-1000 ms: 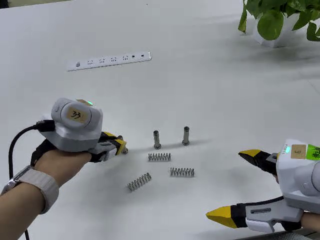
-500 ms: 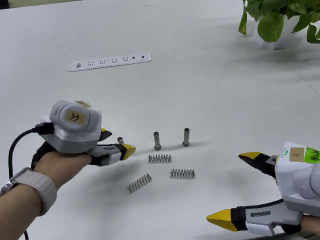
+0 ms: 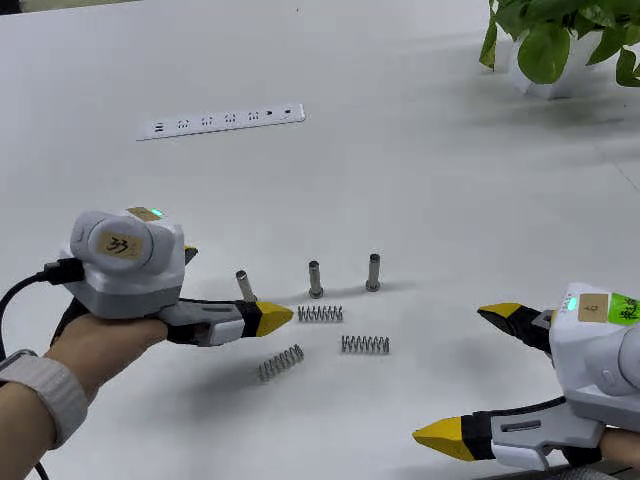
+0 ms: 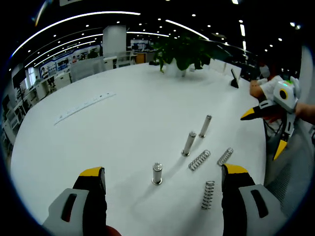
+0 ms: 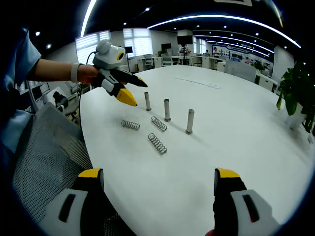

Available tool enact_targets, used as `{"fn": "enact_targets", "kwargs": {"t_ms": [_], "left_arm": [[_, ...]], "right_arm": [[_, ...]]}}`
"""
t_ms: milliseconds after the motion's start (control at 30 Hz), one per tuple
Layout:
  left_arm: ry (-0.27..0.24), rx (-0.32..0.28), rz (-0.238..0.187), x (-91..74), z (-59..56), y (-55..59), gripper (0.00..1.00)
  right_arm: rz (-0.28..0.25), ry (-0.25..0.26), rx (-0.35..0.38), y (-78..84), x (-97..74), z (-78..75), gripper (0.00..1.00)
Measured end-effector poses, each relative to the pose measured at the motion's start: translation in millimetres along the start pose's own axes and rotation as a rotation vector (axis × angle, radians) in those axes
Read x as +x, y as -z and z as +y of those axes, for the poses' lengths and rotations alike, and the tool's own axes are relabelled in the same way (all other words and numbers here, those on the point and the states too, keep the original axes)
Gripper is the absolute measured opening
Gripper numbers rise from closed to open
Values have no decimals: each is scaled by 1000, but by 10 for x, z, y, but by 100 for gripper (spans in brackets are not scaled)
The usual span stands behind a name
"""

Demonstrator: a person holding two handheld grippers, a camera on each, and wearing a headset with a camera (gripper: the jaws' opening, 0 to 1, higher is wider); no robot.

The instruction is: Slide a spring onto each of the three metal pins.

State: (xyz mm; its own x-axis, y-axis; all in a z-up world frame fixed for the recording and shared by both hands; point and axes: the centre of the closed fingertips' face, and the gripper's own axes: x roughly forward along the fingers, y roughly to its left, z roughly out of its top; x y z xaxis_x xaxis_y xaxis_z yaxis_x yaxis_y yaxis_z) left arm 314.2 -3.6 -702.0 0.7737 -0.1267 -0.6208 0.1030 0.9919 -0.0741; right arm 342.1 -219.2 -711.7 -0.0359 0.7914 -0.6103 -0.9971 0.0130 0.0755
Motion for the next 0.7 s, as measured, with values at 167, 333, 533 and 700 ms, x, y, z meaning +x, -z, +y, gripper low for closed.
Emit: {"fn": "enact_targets", "kwargs": {"t_ms": [167,333,533,700], "left_arm": [[7,11,0,-68,-40,64,100],[20,28,20,-124,-175,171,100],[66,99,81,-181,-341,356,100],[106,134,122,-187,-459,490,99]], "right_arm": [[1,-4,-7,-18,6,17,94],[6,-8,-14,-18,5,30,94],[6,-9,-21,-16,1,30,94],[7,-9,-27,-12,-1,12,94]]}}
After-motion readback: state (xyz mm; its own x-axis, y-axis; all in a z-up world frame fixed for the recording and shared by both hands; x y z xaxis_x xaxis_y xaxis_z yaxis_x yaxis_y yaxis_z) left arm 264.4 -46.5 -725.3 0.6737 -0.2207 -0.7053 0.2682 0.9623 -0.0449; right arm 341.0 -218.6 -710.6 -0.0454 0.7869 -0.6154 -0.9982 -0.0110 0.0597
